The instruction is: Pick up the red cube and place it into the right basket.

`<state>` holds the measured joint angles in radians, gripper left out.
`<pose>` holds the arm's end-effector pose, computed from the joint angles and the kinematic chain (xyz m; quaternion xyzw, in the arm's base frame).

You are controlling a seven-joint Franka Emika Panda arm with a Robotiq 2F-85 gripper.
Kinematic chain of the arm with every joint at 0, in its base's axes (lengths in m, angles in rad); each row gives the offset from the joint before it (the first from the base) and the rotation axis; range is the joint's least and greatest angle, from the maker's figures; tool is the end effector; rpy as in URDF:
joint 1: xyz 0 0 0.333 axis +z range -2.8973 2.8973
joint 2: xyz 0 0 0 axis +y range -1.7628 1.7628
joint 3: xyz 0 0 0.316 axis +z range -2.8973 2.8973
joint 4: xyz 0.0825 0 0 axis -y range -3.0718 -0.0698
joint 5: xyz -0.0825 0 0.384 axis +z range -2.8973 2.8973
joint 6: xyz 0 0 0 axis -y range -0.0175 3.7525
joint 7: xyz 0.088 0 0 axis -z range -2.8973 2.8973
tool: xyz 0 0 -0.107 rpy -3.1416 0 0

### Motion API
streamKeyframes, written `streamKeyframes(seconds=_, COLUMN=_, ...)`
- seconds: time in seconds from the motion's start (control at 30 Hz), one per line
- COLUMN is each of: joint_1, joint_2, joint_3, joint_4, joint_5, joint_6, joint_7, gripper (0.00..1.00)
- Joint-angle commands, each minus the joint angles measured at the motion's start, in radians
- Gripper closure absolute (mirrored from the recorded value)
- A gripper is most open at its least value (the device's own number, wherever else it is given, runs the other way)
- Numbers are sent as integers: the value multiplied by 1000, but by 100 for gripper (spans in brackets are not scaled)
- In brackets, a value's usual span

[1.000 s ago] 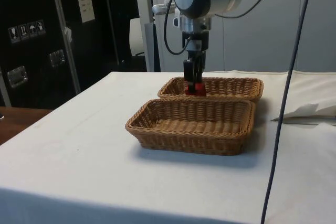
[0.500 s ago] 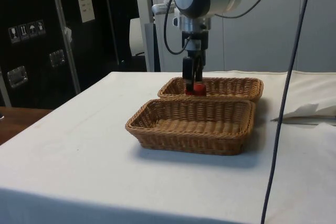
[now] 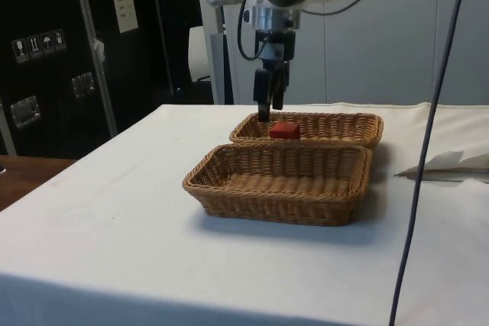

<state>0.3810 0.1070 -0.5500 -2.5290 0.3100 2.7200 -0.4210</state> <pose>0.4613 -0.0935 0.2504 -0.9976 0.0096 -0.0631 0.0254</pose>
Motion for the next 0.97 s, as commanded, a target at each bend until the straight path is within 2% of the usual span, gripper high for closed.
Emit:
streamKeyframes(seconds=0.0, joint_1=9, joint_2=-8, joint_3=-3, joint_4=3, joint_5=-52, joint_6=-7, joint_7=55, gripper=0)
streamKeyframes(seconds=0.03, joint_1=7, joint_2=-22, joint_3=9, joint_4=2, joint_5=-78, joint_6=-11, joint_7=84, gripper=0)
streamKeyframes(seconds=0.07, joint_1=0, joint_2=-24, joint_3=18, joint_4=-2, joint_5=-40, joint_6=-6, joint_7=49, gripper=0)
streamKeyframes(seconds=0.1, joint_1=6, joint_2=-29, joint_3=15, joint_4=2, joint_5=-90, joint_6=-13, joint_7=99, gripper=0)
streamKeyframes(seconds=0.33, joint_1=1, joint_2=-73, joint_3=52, joint_4=7, joint_5=-187, joint_6=-36, joint_7=203, gripper=0)
streamKeyframes(seconds=0.37, joint_1=0, joint_2=-85, joint_3=55, joint_4=0, joint_5=-160, joint_6=-35, joint_7=177, gripper=0)
streamKeyframes(seconds=0.4, joint_1=1, joint_2=-77, joint_3=55, joint_4=8, joint_5=-198, joint_6=-39, joint_7=214, gripper=0)
streamKeyframes(seconds=0.57, joint_1=0, joint_2=-90, joint_3=78, joint_4=24, joint_5=-256, joint_6=-58, joint_7=276, gripper=0)
streamKeyframes(seconds=0.63, joint_1=-1, joint_2=-92, joint_3=85, joint_4=30, joint_5=-272, joint_6=-66, joint_7=293, gripper=0)
streamKeyframes(seconds=0.67, joint_1=0, joint_2=-99, joint_3=89, joint_4=25, joint_5=-243, joint_6=-62, joint_7=269, gripper=0)
streamKeyframes(seconds=0.7, joint_1=0, joint_2=-92, joint_3=89, joint_4=34, joint_5=-280, joint_6=-71, joint_7=302, gripper=0)
streamKeyframes(seconds=0.87, joint_1=-1, joint_2=-95, joint_3=109, joint_4=45, joint_5=-317, joint_6=-85, joint_7=345, gripper=0)
streamKeyframes(seconds=0.9, joint_1=-1, joint_2=-96, joint_3=111, joint_4=45, joint_5=-319, joint_6=-85, joint_7=347, gripper=0)
streamKeyframes(seconds=0.93, joint_1=0, joint_2=-99, joint_3=114, joint_4=43, joint_5=-297, joint_6=-84, joint_7=330, gripper=0)
